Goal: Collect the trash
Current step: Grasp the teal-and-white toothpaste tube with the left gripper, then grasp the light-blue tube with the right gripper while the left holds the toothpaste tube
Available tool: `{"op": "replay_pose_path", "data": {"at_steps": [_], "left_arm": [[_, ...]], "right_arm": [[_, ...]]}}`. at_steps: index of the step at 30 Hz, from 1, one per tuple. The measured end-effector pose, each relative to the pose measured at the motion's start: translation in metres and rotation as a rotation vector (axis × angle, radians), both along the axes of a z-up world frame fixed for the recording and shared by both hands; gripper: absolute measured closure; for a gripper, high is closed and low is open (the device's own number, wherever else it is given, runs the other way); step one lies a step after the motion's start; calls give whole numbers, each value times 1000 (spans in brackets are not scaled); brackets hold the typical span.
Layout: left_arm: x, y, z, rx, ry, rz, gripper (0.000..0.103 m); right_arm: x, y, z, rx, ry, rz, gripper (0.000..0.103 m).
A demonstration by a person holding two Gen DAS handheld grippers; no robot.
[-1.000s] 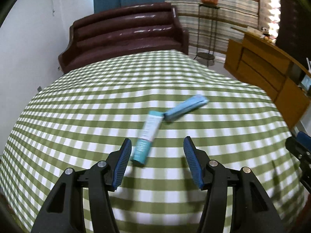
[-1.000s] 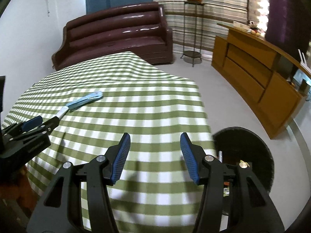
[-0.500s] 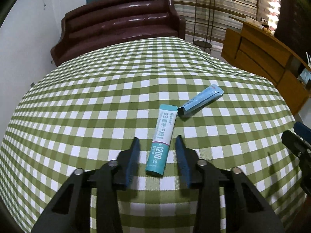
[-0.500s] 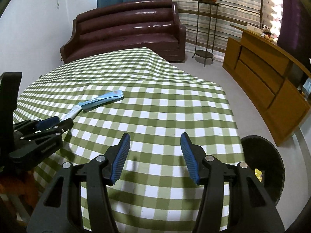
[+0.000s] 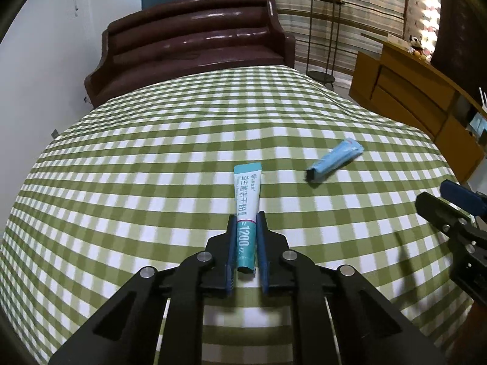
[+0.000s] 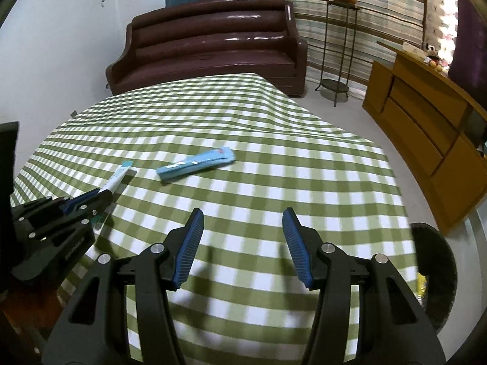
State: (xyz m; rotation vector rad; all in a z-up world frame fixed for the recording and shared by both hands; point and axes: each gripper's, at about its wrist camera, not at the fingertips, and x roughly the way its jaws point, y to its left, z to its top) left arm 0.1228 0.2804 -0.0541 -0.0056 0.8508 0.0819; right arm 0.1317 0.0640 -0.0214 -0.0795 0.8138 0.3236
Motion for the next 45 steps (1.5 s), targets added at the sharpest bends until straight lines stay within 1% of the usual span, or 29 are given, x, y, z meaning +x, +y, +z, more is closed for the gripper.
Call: {"op": "replay_pose_path", "data": {"at_steps": [3,4,5,9,12,17,20,25,30,35,42,45], "left_arm": [[-5,17,4,9,-12,23,90],[-6,22,5,11,-14,29,90],[-7,28,5,14,-16,37,90],[-12,51,4,21,-16,67,90],[-14,66,3,22,-14,84,90],[-19,83,1,10,-15,101,90],[-20,88,-1,-1,-10,99,90],[-15,84,-1,-15,-5,84,90],[-13,77,-1,-22,-6,69,89],[-10,68,0,-23,-5,58,89],[-2,61,3,-18,-9,54,89],[-5,64,1,-19,-7,56,89]], "right_arm": [[7,17,-1,2,14,8,49],[9,23,-1,4,18,9,43],[11,27,-2,5,19,9,41],[19,51,-4,-11,25,10,41],[30,68,-6,-27,34,-10,41],[46,80,-12,-59,43,-79,40],[52,84,-17,-96,54,-95,38],[51,73,-23,-149,66,-101,37],[44,40,-25,-145,70,-123,36],[42,20,-26,-126,72,-130,36],[47,22,-20,-103,64,-117,36],[54,26,-17,-57,83,-122,36]]}}
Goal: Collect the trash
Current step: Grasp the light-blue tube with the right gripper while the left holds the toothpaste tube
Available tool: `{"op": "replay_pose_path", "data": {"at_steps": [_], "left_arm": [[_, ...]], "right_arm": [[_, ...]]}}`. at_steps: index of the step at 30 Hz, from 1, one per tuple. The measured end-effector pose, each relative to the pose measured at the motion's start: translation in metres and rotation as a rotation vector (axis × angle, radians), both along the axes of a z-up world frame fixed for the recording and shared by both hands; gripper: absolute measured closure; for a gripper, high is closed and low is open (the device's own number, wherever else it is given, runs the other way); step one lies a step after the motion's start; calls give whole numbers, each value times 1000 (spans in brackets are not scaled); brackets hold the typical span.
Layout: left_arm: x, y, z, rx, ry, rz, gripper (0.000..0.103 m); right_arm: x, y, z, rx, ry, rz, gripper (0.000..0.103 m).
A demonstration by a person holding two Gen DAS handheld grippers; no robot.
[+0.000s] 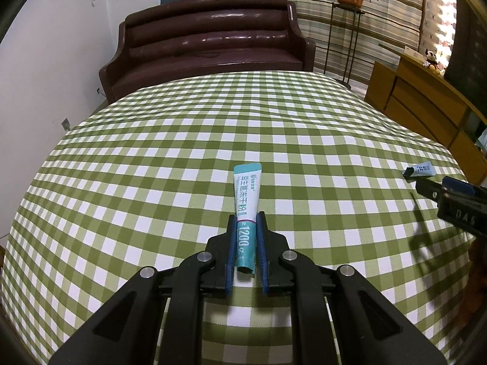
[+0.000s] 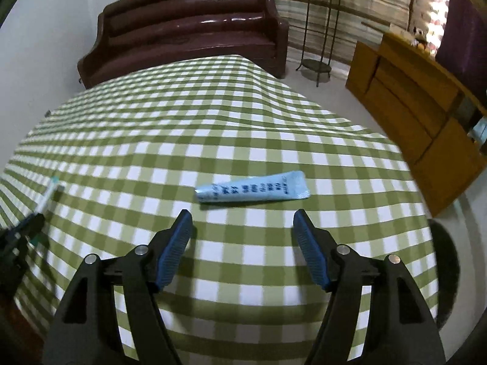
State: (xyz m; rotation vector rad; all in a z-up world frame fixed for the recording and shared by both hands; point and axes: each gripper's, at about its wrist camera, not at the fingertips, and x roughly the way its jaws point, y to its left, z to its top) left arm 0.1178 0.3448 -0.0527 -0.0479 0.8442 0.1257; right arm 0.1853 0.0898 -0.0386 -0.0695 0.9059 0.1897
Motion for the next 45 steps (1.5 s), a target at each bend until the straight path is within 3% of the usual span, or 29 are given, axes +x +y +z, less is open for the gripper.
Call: {"op": "replay_pose_path", "data": {"at_steps": [9,19,30,45], "left_arm": [[1,2,-4,-7,5,0,89],[1,1,-5,-4,7,-4,89],[1,1,-5,-2,9,-6,89],[0,1,-6,-7,9,-4,89]], "right_arm": [[18,15,2,-33,-42,-73,34],[19,-6,-9,-82,-26,-108,34],[5,-46,-14,-75,-7,-124,34],[-8,-53,-3,-30,-25,-115,34]]}}
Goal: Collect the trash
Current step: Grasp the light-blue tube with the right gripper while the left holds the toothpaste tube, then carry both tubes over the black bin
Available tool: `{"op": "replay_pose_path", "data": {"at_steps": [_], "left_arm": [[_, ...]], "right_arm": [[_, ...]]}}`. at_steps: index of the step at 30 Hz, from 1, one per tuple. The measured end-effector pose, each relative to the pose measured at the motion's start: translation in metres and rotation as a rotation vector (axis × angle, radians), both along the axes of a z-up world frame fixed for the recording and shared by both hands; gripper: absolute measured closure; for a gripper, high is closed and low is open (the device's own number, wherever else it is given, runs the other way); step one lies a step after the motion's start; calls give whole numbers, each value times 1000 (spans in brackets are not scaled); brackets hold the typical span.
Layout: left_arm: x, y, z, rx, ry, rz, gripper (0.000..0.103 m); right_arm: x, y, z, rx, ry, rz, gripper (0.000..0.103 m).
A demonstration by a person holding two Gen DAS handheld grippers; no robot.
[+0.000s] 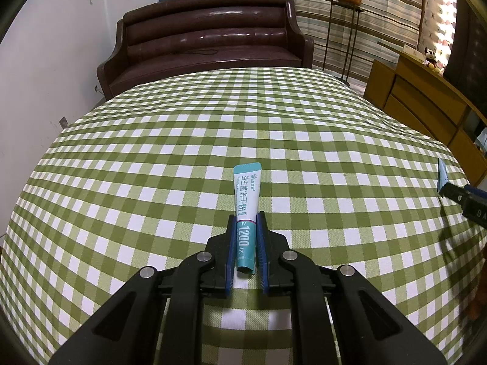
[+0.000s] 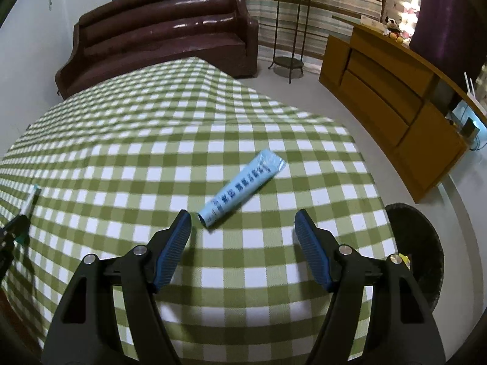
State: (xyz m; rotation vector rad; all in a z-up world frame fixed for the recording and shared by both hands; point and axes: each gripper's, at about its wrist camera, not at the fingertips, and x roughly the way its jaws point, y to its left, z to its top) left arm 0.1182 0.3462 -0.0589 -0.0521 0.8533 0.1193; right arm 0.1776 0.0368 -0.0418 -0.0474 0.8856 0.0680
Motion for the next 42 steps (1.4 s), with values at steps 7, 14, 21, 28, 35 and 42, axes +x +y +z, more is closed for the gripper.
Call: {"op": "replay_pose_path", "data": {"at_steps": [7,14,21,28,35,42], "left_arm": [[1,4,3,2,-8,16,89],[2,4,2,3,-2,12,89],[6,2,3,5,-1,9,89],[7,-3,2,6,-1,5,89],[5,-15,1,8,-4,3,89],[-1,-28,1,-2,-4,-4,89]], "right_arm": [[23,5,-4,-28,5,-58,34],[20,0,-9,-13,22,-18,55],[9,-3,-9,1,27,33,84],[4,-6,-8,12,20,65,90],[-4,-5,-8,15,12,84,91],[-23,-10,-10,22,4,94,92]]}}
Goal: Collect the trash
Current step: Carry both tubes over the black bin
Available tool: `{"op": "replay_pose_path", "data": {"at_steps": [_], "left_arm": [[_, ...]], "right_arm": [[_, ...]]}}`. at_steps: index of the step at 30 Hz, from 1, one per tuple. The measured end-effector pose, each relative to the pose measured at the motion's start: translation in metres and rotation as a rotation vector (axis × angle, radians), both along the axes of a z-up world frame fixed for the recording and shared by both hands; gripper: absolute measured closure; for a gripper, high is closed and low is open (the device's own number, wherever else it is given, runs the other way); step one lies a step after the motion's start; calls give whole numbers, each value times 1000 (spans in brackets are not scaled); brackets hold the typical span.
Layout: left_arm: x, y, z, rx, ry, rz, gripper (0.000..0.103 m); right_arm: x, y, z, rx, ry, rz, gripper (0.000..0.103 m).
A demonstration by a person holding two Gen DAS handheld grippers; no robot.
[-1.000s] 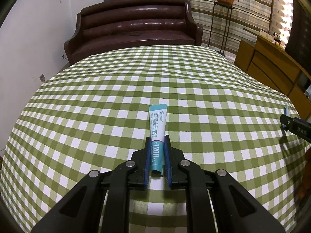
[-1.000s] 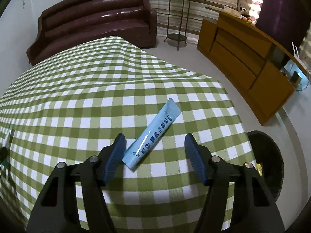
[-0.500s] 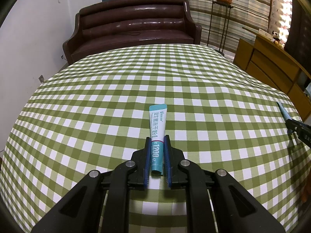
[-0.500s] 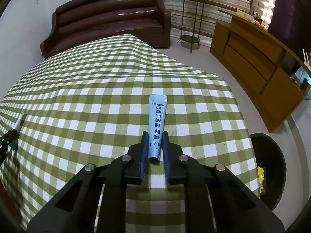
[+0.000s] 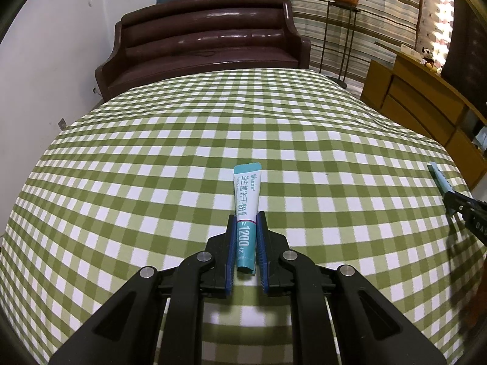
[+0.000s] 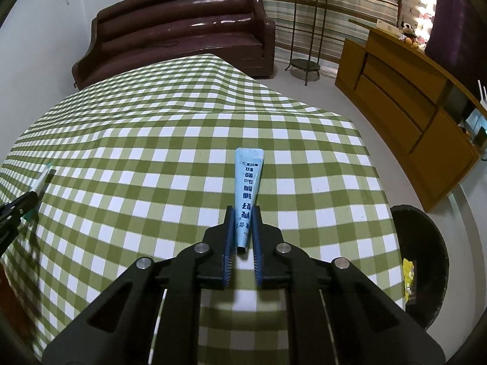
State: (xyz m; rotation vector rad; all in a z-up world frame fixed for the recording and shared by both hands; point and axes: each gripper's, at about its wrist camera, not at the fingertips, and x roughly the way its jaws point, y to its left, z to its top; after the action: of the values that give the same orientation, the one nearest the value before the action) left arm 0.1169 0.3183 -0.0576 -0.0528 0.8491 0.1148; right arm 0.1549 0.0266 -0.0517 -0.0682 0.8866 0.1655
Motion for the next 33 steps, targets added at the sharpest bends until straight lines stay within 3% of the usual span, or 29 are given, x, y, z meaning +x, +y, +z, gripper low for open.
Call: {"op": "replay_pose_path", "data": {"at_steps": [18,33], "left_arm": [[-29,-62,12,-22,-25,-67,89],[-46,-154,26,-10,-59,-188,89]], "right_arm": [[-59,-33,12,31,-26,8,92],[-88,-122,28,56,-76,-99,92]]}}
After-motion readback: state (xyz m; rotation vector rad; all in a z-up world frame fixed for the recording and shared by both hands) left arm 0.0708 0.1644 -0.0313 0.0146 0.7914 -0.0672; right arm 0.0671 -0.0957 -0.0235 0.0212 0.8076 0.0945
